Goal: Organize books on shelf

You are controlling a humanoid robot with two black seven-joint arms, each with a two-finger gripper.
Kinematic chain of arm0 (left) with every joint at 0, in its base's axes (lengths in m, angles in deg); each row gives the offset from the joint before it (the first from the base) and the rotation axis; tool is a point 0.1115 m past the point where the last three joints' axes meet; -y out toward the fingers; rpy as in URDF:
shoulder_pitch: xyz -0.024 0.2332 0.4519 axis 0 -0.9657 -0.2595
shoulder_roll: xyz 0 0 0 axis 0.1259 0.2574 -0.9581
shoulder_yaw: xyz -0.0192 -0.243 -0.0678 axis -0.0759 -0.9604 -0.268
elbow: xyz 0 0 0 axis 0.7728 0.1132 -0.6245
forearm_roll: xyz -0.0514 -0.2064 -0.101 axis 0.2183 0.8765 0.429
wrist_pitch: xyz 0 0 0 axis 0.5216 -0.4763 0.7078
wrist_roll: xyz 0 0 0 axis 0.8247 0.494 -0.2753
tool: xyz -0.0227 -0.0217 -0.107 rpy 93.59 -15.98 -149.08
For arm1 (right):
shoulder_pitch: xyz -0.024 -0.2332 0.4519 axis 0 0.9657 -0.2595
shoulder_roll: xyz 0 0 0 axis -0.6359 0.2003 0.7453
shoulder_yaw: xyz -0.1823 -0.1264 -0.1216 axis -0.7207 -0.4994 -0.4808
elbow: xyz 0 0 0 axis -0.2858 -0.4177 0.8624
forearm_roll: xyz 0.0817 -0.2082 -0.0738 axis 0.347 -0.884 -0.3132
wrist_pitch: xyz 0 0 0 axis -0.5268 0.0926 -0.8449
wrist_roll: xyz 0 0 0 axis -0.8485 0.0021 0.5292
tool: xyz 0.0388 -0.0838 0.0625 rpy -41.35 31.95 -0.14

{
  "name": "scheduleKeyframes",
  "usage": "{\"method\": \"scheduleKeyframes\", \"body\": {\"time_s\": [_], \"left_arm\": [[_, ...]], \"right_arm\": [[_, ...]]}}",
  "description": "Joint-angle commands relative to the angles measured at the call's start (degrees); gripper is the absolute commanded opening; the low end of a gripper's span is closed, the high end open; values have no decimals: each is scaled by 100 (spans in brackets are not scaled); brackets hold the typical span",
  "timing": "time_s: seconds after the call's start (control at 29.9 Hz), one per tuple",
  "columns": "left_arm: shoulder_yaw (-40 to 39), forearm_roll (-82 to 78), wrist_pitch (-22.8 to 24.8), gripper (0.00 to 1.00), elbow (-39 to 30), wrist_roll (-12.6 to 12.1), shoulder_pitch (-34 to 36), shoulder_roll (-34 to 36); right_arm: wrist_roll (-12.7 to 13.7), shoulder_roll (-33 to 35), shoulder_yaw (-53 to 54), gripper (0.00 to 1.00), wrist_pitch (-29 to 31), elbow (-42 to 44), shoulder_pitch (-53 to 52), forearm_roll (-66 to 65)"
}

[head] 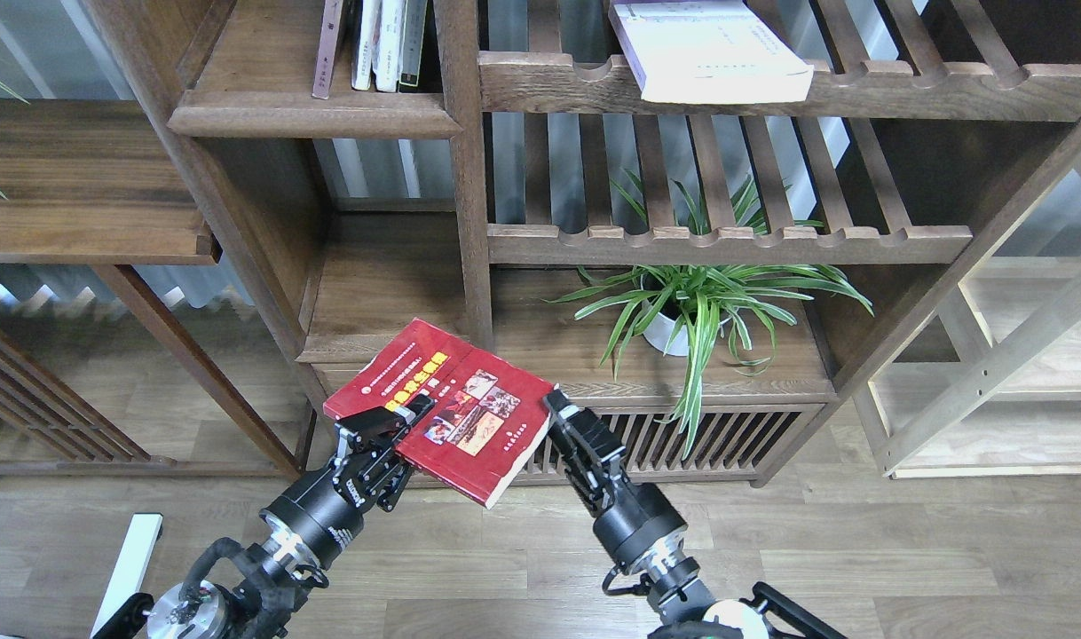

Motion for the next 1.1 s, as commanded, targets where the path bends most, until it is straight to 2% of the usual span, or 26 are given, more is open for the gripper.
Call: {"method": "scheduleKeyframes", "body": {"time_s": [0.0,0.2,0.64,0.7,0.9,1.07], "left_arm": [[-65,-30,-1,0,-32,-1,-13,0],[-408,-1083,43,0,-295,-1,-48,0],[-1137,-3333,104,1,-1816,-1,-285,0],[-1295,-3693,244,1,-1939,-1,-294,0],[-2182,-4801,1139,1,-2010,-1,-320,0],[-2667,-5391,1164,1,-2018,-1,-321,0]], "right_arm": [[-16,0,257,99,29,27,0,2],[-42,0,592,99,47,98,8,11],[-42,0,636,99,47,264,-158,72],[-42,0,636,99,47,300,-194,81],[-42,0,654,99,47,370,-264,116],[-42,0,662,99,47,440,-326,204]]}}
